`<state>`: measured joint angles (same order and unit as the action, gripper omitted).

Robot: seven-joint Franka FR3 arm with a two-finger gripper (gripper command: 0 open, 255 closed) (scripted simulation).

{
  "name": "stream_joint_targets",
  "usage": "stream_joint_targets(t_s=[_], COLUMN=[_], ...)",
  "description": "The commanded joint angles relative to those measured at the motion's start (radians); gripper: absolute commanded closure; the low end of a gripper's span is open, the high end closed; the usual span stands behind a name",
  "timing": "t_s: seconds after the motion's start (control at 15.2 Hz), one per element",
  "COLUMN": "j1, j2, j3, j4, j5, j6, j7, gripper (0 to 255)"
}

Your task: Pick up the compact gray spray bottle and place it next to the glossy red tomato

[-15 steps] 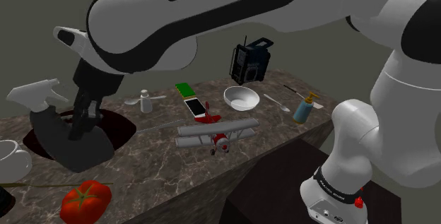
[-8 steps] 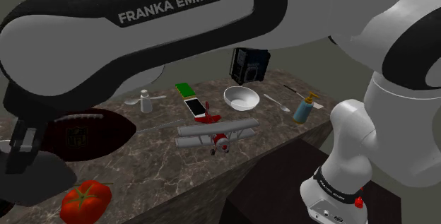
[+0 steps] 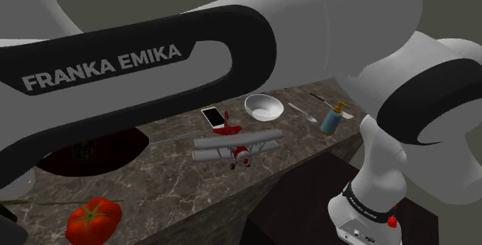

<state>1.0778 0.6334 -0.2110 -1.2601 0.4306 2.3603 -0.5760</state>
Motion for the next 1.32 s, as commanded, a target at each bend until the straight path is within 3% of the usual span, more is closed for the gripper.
stream_joint_targets(t_s=[0.0, 1.25], j1=[0.003, -0.014], j2=[0.011, 0.1], j3=[0.003, 0.053], j4=[-0.009, -0.109], j5=[0.004, 0.068], j6=[0.02, 0.207], j7=[-0.002, -0.088], gripper=[255, 255])
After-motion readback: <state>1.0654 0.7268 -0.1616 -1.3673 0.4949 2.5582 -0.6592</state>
